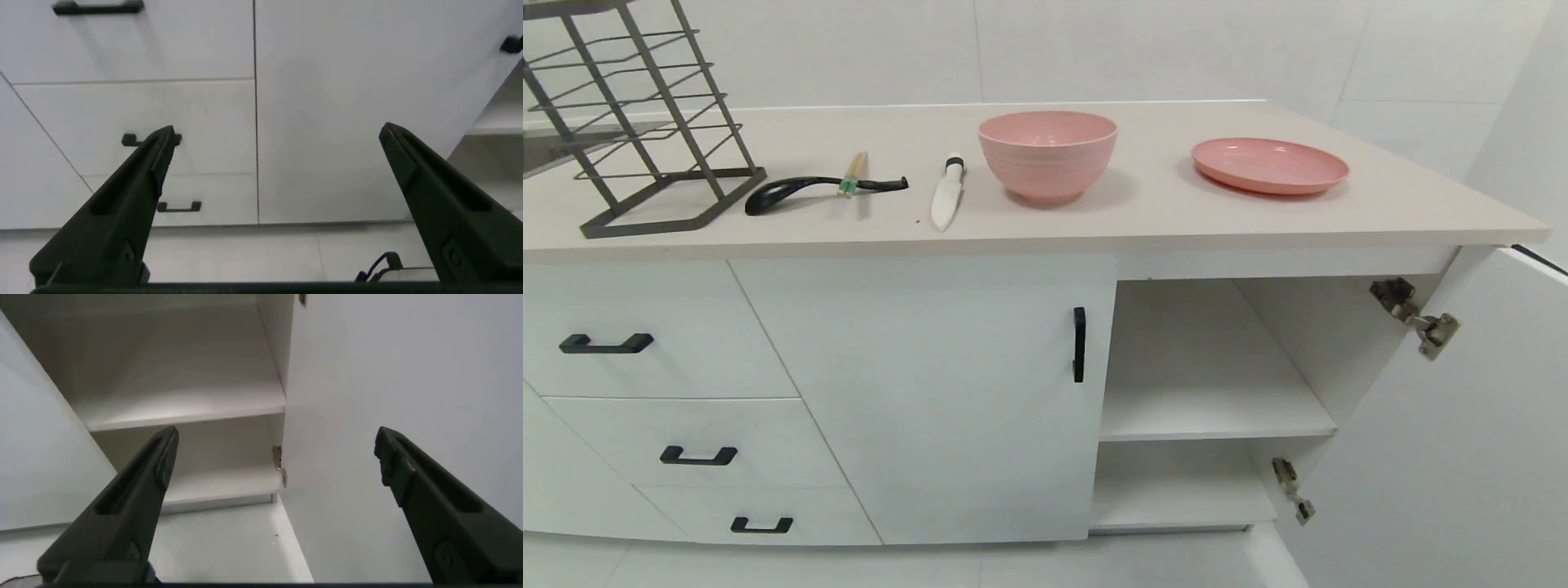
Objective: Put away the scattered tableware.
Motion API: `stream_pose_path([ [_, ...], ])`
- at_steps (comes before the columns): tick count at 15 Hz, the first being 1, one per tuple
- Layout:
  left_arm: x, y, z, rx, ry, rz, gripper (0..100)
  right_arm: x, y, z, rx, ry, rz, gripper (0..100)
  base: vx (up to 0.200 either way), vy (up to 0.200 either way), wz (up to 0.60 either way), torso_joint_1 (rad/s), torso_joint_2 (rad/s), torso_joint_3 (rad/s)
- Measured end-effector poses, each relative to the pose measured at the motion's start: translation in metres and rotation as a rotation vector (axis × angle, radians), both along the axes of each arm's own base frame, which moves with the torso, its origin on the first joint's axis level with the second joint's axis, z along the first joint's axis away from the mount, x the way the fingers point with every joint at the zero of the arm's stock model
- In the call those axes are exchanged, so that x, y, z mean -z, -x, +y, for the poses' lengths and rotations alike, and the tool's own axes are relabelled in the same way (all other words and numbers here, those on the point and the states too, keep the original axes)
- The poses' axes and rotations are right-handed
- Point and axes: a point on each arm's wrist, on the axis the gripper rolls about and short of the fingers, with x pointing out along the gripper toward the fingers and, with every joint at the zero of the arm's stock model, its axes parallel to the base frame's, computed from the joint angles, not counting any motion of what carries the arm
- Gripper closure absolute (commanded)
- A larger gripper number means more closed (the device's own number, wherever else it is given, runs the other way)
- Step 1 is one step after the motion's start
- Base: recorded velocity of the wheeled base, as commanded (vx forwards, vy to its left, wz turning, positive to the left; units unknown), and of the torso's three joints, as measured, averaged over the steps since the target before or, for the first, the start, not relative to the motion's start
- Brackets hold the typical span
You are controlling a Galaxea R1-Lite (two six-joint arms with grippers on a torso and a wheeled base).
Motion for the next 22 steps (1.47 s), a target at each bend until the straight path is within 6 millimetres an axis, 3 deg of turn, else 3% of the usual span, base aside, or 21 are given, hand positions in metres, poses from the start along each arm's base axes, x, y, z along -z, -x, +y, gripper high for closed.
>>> stream_pose_path([
  [7,-0.0002,-0.0001,0.0,0.0,0.001,0.0,0,-0.0002,0.0,0.0,0.0,0.0,-0.002,0,0.0,0.0,0.0,0.156,-0.57,-0.242],
  [22,-0.0002,-0.0001,0.0,0.0,0.002,0.0,0,-0.0002,0.0,0.0,0.002,0.0,-0.002,0,0.0,0.0,0.0,0.286,-0.51,-0.257],
])
